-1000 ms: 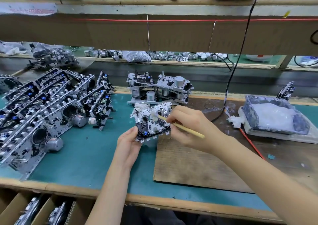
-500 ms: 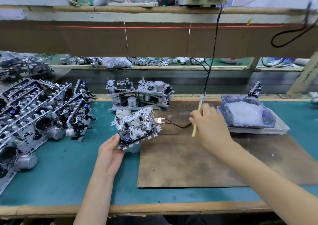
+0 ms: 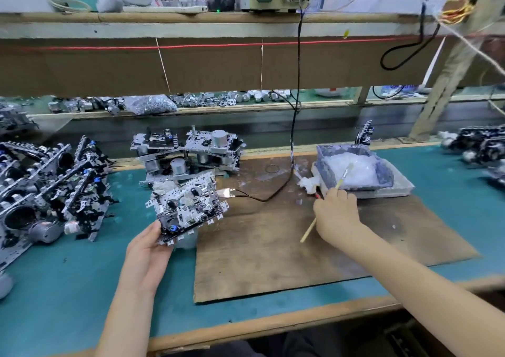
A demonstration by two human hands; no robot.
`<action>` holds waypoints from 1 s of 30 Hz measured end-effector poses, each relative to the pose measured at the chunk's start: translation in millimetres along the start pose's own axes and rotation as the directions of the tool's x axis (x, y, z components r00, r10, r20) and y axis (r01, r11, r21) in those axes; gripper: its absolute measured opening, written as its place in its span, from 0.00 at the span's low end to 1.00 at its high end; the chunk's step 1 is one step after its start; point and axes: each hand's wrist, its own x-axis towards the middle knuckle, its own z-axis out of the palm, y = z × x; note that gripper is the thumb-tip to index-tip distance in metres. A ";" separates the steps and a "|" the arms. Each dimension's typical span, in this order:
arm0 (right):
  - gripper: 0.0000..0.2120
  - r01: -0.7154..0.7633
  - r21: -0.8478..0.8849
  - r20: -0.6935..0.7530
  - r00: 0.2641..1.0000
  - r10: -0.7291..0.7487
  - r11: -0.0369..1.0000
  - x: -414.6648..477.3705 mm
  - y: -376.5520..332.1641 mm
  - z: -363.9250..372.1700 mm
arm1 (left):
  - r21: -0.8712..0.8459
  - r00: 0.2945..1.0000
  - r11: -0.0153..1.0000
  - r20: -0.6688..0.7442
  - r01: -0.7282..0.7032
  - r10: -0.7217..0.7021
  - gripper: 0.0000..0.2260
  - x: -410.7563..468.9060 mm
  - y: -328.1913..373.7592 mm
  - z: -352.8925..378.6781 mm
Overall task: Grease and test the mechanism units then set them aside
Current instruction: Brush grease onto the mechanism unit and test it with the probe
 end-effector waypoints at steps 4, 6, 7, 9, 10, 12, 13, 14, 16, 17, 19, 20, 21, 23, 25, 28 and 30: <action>0.13 0.021 -0.040 0.061 0.998 -0.018 0.999 0.0 0.0 -4.6 | 0.029 1.000 1.000 0.021 0.004 -0.004 0.27 -0.7 1.5 2.8; 0.13 0.035 -0.007 0.026 0.999 -0.035 0.999 0.3 -1.3 -12.3 | 0.032 1.000 0.999 0.019 0.007 -0.007 0.27 -1.6 2.3 4.2; 0.13 0.070 0.052 -0.040 0.997 -0.068 0.996 1.4 -3.2 -16.9 | 0.033 1.000 0.999 0.012 0.007 -0.008 0.27 -2.0 2.8 4.6; 0.12 0.237 0.285 -0.262 0.951 -0.163 0.929 3.4 -11.7 -25.8 | 0.029 1.000 1.000 -0.002 0.008 -0.008 0.27 -3.3 4.3 5.8; 0.11 0.348 0.413 -0.350 0.914 -0.206 0.842 2.2 -19.0 -31.0 | 0.023 1.000 1.000 -0.007 0.008 -0.008 0.27 -3.7 4.5 6.5; 0.11 0.497 0.592 -0.366 0.867 -0.339 0.634 -3.7 -38.2 -39.3 | 0.017 1.000 1.000 -0.012 0.005 -0.005 0.26 -4.6 4.8 6.9; 0.12 0.522 0.652 -0.320 0.847 -0.425 0.550 -7.2 -49.4 -40.4 | 0.016 1.000 1.000 -0.015 0.005 -0.004 0.26 -5.1 4.8 7.0; 0.14 0.525 0.703 -0.269 0.820 -0.505 0.479 -9.9 -61.5 -39.7 | 0.015 1.000 1.000 -0.018 0.004 -0.003 0.25 -5.6 4.9 7.0; 0.16 0.488 0.780 -0.180 0.774 -0.608 0.391 -12.5 -85.4 -36.5 | 0.024 1.000 1.000 -0.023 -0.006 0.006 0.22 -5.9 4.9 7.1; 0.17 0.449 0.817 -0.140 0.763 -0.631 0.361 -13.1 -97.5 -34.5 | 0.034 1.000 0.999 -0.026 -0.010 0.011 0.19 -6.1 5.3 7.5; 0.16 0.332 0.902 -0.094 0.776 -0.623 0.277 -15.5 -121.7 -29.2 | 0.029 1.000 1.000 -0.026 -0.007 0.007 0.15 -6.5 5.8 7.8; 0.15 0.268 0.941 -0.097 0.797 -0.596 0.206 -17.4 -133.5 -26.3 | 0.012 1.000 1.000 -0.027 0.001 -0.001 0.16 -6.5 5.8 7.8; 0.14 0.215 0.969 -0.113 0.828 -0.549 0.125 -19.6 -144.8 -23.2 | -0.013 0.999 1.000 -0.031 0.009 -0.009 0.18 -6.7 6.0 7.6; 0.09 0.163 0.986 -0.161 0.896 -0.414 -0.030 -24.8 -165.6 -19.9 | -0.064 0.999 0.998 -0.049 0.018 -0.022 0.19 -6.3 6.1 6.9; 0.08 0.173 0.971 -0.214 0.935 -0.282 -0.163 -31.8 -183.1 -19.8 | -0.085 0.998 0.996 -0.056 0.021 -0.026 0.14 -5.0 5.5 6.3; 0.06 0.188 0.924 -0.253 0.954 -0.161 -0.333 -40.3 -199.1 -25.8 | -0.090 0.998 0.995 -0.053 0.031 -0.036 0.14 -5.2 5.4 5.5; 0.05 0.163 0.891 -0.247 0.957 -0.152 -0.423 -42.3 -202.8 -30.2 | -0.063 0.999 0.998 -0.038 0.014 -0.016 0.15 -6.0 4.7 4.7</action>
